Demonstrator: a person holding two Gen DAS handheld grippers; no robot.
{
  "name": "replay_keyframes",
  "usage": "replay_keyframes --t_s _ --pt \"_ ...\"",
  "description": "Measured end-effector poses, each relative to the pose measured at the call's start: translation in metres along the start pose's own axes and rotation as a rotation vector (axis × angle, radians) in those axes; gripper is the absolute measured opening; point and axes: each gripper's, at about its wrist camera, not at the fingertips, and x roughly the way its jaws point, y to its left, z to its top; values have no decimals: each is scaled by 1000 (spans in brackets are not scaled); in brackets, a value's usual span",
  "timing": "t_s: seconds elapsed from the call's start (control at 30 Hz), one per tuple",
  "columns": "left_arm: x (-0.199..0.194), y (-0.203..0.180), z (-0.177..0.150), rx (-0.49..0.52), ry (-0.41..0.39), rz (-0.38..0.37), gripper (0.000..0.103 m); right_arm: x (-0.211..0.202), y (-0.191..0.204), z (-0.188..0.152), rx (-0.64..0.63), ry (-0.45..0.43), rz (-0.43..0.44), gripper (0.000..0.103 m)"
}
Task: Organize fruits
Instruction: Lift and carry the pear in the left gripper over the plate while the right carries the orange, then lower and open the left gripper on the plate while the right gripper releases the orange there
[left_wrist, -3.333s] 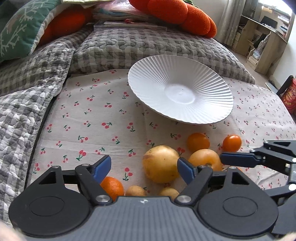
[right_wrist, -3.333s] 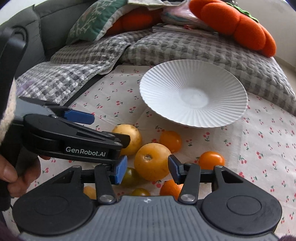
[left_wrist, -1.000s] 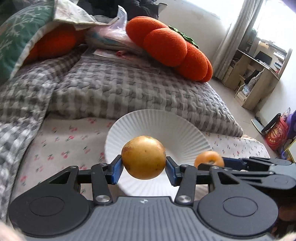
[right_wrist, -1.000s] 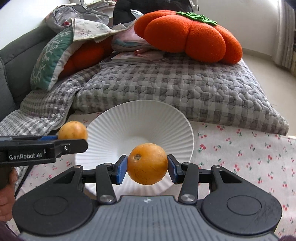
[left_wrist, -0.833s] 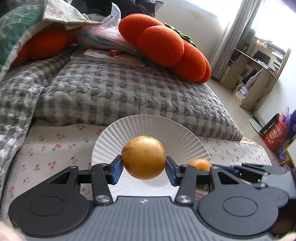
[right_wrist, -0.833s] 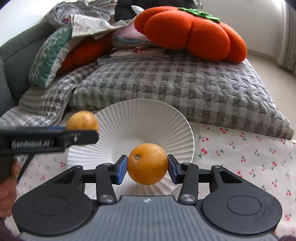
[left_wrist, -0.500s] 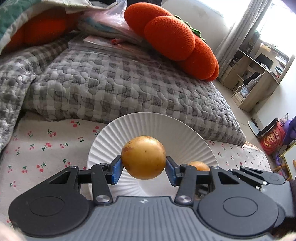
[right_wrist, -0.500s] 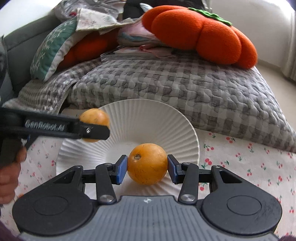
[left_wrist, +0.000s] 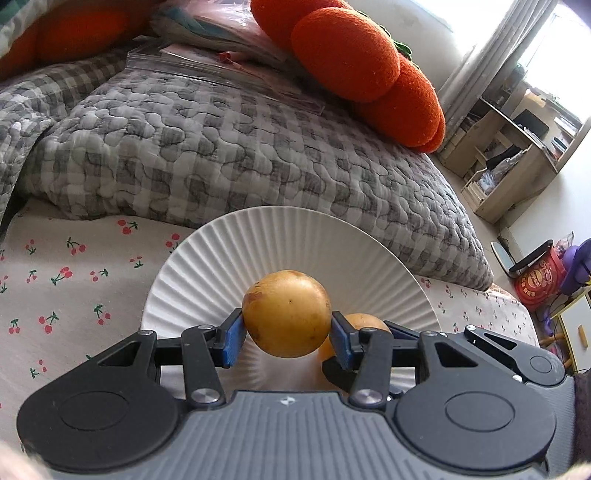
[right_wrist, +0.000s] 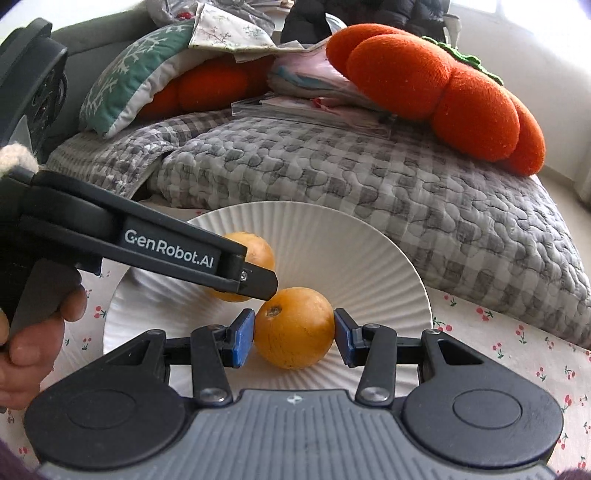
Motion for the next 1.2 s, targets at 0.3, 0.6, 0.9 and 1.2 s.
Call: replay_keyframes --t_s 0.3,0.6,0.9,1.2 --pt "-1 2 -3 6 -9 -17 46 -10 -6 -1 40 -23 -10 51" --pt "-22 6 0 -11 -37 -27 46 -30 -21 1 133 -20 -19 54" --pt "-60 10 -10 -34 -35 24 46 -55 -23 0 282 -13 -15 66" --pt "-108 6 -31 -33 -57 104 50 -83 -3 -3 310 3 -22 78"
